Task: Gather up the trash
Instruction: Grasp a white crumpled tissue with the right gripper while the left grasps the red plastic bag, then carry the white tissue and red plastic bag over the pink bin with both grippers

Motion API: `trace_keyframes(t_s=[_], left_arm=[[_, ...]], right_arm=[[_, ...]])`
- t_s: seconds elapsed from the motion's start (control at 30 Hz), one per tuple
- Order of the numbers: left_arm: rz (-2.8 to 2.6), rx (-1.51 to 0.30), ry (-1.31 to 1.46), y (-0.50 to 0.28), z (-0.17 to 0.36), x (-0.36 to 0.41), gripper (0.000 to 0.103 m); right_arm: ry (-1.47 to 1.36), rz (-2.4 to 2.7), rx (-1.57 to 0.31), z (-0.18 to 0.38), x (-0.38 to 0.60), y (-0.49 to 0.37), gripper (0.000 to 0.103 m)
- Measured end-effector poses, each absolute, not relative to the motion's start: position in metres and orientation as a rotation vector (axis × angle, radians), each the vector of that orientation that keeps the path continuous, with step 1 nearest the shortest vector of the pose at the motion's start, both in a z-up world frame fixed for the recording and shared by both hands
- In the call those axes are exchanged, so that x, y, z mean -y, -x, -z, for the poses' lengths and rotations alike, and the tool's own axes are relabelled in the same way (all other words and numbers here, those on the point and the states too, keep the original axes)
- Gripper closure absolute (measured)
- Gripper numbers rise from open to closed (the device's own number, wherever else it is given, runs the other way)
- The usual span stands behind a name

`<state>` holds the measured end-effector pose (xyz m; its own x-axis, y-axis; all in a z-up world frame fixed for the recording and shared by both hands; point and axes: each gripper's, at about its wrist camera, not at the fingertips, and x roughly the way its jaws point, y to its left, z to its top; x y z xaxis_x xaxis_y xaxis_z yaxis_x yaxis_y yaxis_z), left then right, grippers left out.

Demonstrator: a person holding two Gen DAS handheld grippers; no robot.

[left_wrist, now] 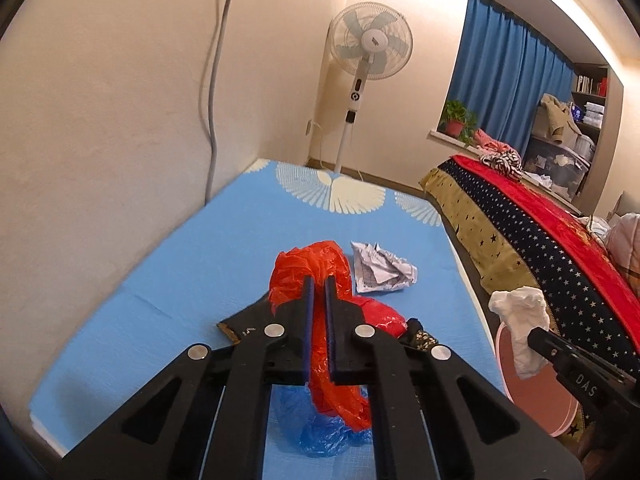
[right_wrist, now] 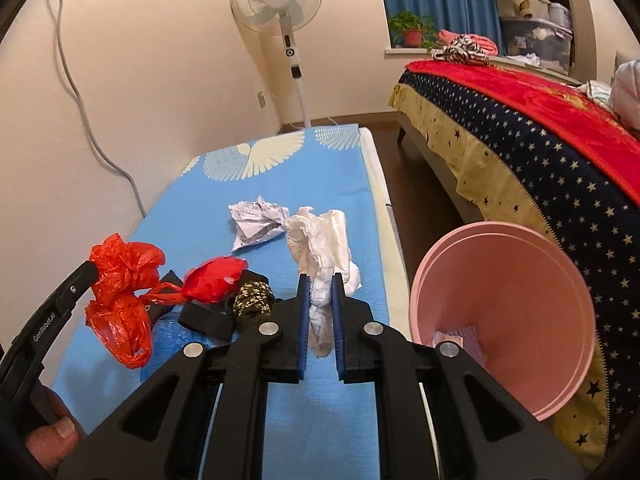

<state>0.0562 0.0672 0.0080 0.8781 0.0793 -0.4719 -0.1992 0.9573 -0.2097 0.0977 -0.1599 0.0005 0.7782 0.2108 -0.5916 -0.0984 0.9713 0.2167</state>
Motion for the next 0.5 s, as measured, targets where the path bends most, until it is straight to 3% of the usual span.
trace_keyframes(t_s=[0.5], left_arm=[[-0.131,-0.367,0.173,-0.025,-0.041,-0.053,0.098]], right_arm=[[-0.184,-0.147,-0.603,-0.02,0.179,-0.068,0.092]])
